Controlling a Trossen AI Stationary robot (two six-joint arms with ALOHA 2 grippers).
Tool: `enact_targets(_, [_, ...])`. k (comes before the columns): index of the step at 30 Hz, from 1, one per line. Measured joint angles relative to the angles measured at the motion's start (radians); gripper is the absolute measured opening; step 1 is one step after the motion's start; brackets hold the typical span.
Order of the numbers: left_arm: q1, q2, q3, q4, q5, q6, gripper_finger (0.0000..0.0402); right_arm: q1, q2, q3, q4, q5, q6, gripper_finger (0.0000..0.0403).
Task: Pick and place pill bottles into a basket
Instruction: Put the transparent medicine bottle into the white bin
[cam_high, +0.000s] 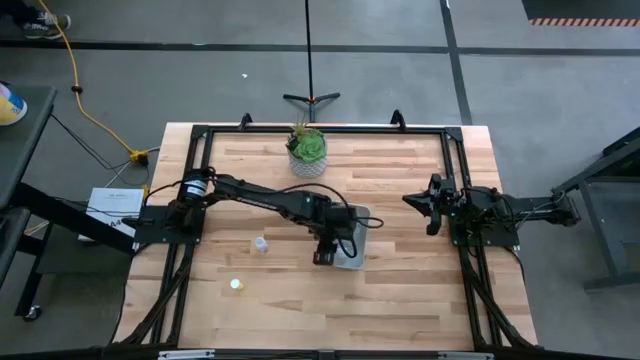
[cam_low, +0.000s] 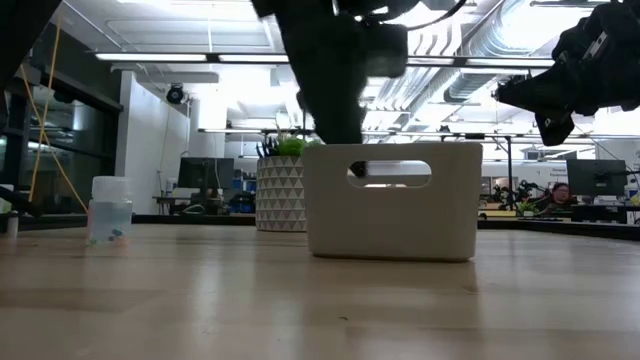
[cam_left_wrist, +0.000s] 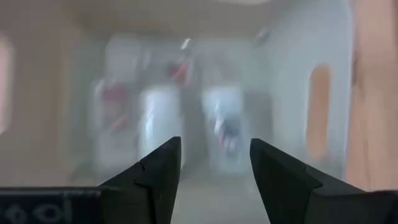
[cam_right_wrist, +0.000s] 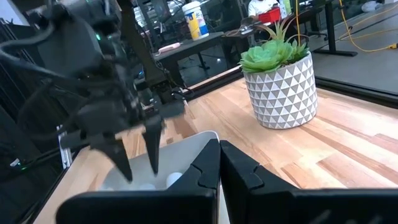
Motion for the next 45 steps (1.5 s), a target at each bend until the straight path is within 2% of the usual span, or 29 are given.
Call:
enact_targets(4, [0.015,-0.001,0.1,-0.234,-0.054,-0.026,0.0219,0.0,0.0,0.0,0.0,0.0,0.0,0.0])
enact_targets(7, [0.027,-0.004,0.13,-0.391,-0.038,-0.055,0.0212,0.0,0.0,0.0,0.0,0.0,-0.002,0.0])
enact_targets(12, [0.042,-0.007,0.123,-0.574,0.05,-0.105,0.0207,0.0,0.001,0.0,0.0,0.0,-0.027,0.0])
enact_targets(16, [0.04,-0.007,0.121,-0.678,0.043,-0.124,0.0206,0.0,0.001,0.0,0.0,0.0,-0.027,0.0])
enact_targets(20, [0.04,-0.029,0.062,-0.748,0.04,-0.159,0.0207,0.0,0.001,0.0,0.0,0.0,-0.027,0.0])
enact_targets(26, [0.036,-0.092,-0.115,-0.759,0.117,-0.222,0.0207,0.0,0.002,0.0,0.0,0.0,-0.027,0.0])
enact_targets(32, [0.033,-0.122,-0.268,-0.72,0.131,-0.253,0.0207,0.0,0.002,0.0,0.0,0.0,-0.027,0.0])
enact_targets(40, [0.034,-0.123,-0.308,-0.688,0.136,-0.267,0.0207,0.0,0.002,0.0,0.0,0.0,-0.027,0.0])
enact_targets(45, [0.034,-0.134,-0.307,-0.679,0.178,-0.265,0.0207,0.0,0.002,0.0,0.0,0.0,-0.027,0.0])
